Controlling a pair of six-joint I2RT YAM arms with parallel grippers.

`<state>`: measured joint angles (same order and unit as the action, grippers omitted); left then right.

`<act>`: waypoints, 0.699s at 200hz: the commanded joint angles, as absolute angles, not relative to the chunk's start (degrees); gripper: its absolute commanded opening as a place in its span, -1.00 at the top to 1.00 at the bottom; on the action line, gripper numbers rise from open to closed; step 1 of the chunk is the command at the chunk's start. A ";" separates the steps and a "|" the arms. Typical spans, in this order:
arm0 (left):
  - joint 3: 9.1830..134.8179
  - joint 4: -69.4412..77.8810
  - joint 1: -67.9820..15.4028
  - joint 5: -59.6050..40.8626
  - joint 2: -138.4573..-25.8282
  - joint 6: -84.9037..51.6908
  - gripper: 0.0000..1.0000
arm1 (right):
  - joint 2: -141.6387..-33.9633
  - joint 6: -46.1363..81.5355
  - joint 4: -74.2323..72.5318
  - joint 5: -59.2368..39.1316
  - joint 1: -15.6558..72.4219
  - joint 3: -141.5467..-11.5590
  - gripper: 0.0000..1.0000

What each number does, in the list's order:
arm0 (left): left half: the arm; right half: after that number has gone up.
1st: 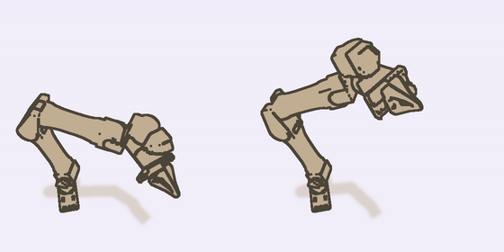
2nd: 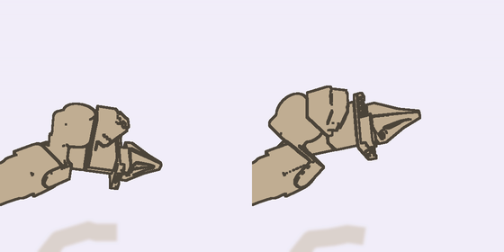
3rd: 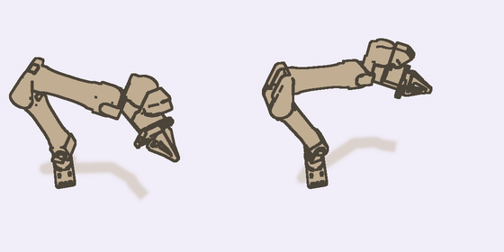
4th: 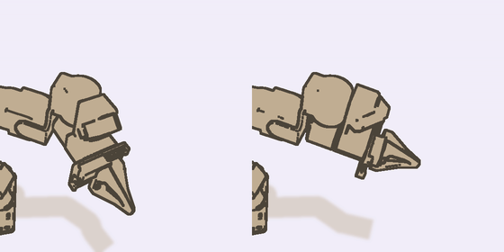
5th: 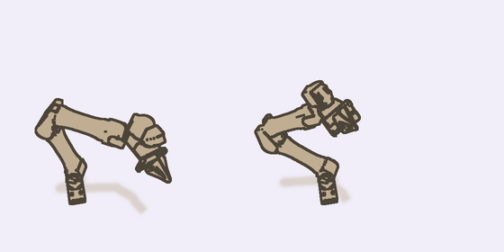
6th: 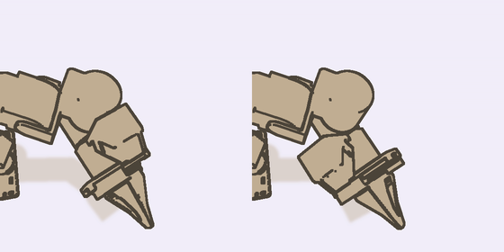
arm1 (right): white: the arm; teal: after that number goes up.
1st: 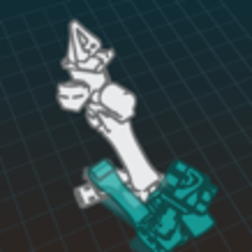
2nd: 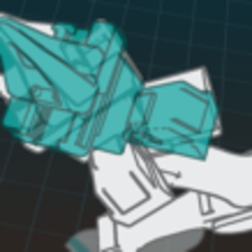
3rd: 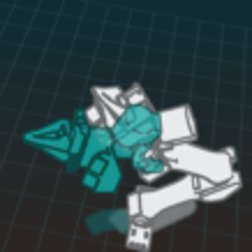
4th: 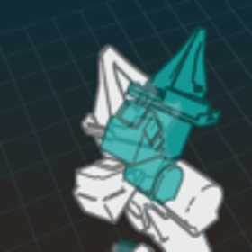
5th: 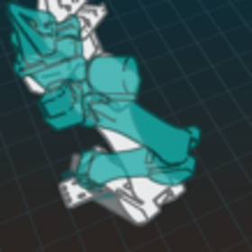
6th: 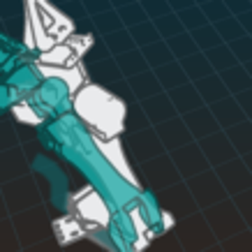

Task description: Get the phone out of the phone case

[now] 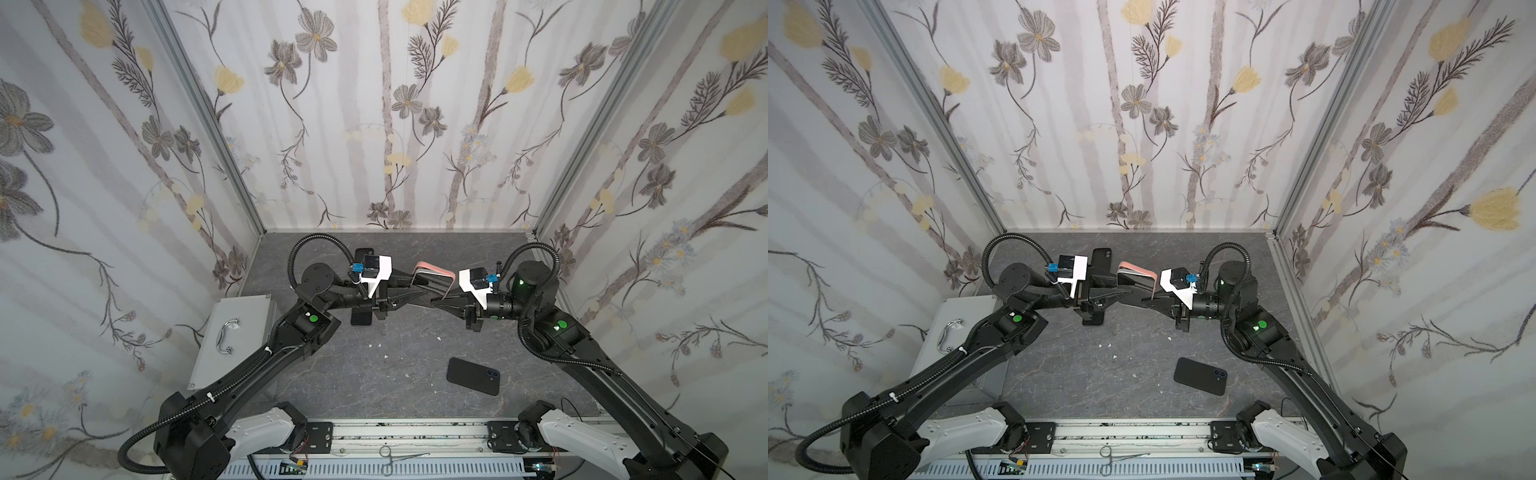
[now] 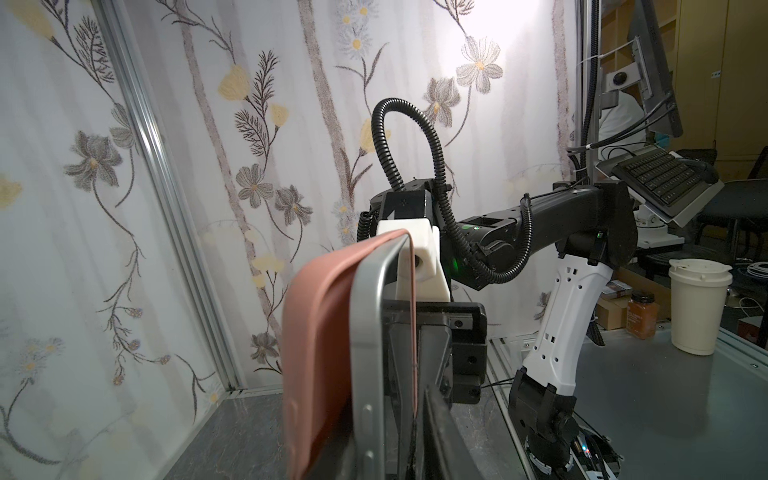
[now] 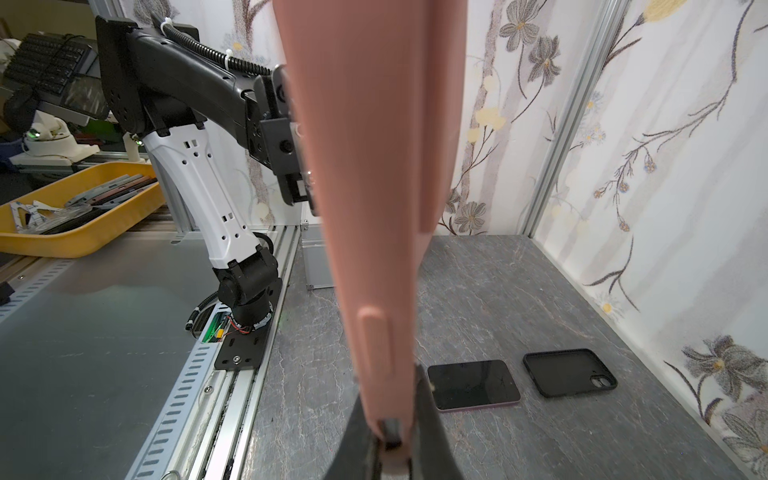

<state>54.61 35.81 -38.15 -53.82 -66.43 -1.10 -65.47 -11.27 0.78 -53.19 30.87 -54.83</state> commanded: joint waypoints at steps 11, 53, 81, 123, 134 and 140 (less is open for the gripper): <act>53.97 30.94 -38.89 -58.03 -66.75 -1.99 0.67 | -65.50 -7.56 -15.44 -54.81 30.95 -54.49 1.00; 53.39 31.45 -38.77 -56.34 -65.94 -1.85 0.95 | -65.74 -8.65 -13.04 -53.14 30.70 -54.20 1.00; 53.43 31.39 -38.81 -55.41 -65.92 -1.50 1.00 | -65.94 -9.25 -11.51 -52.54 30.70 -53.87 1.00; 53.54 31.48 -38.47 -52.56 -65.85 -0.97 1.00 | -66.58 -11.23 -7.79 -51.15 30.69 -54.32 1.00; 53.34 31.43 -38.36 -51.44 -65.67 -0.96 1.00 | -66.61 -11.49 -7.01 -50.91 30.67 -54.14 1.00; 53.20 31.46 -38.23 -50.83 -65.50 -0.81 1.00 | -66.55 -11.66 -6.59 -50.67 30.68 -54.01 0.90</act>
<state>53.76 35.05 -38.24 -52.51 -65.54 -1.37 -66.35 -10.68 -0.49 -53.39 30.68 -53.63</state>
